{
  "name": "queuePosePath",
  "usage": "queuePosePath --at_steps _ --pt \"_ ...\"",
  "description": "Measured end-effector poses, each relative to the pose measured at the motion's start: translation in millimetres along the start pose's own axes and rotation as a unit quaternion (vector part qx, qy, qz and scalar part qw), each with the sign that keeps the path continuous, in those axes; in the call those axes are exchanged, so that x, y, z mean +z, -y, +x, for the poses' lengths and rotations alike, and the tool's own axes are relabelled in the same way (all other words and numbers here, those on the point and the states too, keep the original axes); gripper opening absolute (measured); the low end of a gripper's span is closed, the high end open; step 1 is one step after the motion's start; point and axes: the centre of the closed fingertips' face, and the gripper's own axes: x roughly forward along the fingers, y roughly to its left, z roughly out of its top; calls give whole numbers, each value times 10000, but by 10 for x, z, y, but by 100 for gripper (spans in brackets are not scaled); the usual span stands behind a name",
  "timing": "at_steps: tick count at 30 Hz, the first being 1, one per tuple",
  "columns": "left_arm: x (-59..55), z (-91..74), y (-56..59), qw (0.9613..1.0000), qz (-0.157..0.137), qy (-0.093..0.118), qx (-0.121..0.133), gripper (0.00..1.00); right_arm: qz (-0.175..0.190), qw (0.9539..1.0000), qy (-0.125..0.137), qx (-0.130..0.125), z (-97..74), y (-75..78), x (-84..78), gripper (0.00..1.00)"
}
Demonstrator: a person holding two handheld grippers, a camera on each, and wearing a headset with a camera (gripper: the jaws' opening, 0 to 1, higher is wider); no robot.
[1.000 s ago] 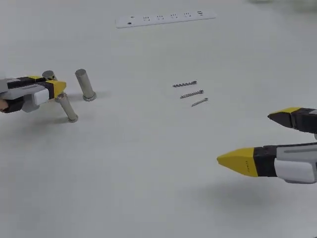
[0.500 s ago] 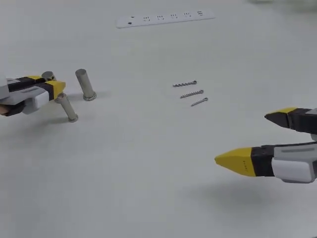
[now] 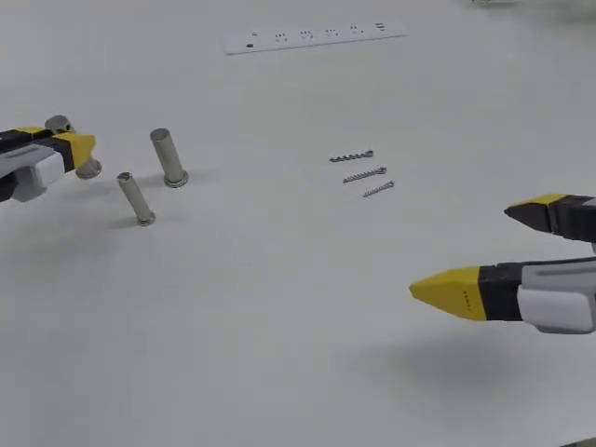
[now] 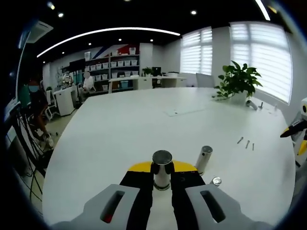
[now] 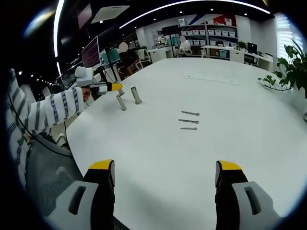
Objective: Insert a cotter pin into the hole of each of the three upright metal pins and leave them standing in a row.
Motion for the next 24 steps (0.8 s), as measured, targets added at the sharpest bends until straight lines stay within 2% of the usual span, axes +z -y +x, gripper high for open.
queuePosePath --at_steps 6,11,13,17,24 --pt "42 -267 95 9997 184 -40 138 9 -36 10000 75 3 -20 -19 32 85" --pt "168 -523 205 9996 73 163 199 9 -34 10000 90 26 -34 -38 15 85" --pt "183 -588 215 9995 69 222 218 9 -39 9999 106 32 -40 -45 16 85" --pt "143 -674 278 9994 120 203 268 9 -57 9999 118 52 -54 -56 10 85" --pt "49 -747 555 9997 76 207 125 9 -140 9997 116 130 -48 -101 45 85"
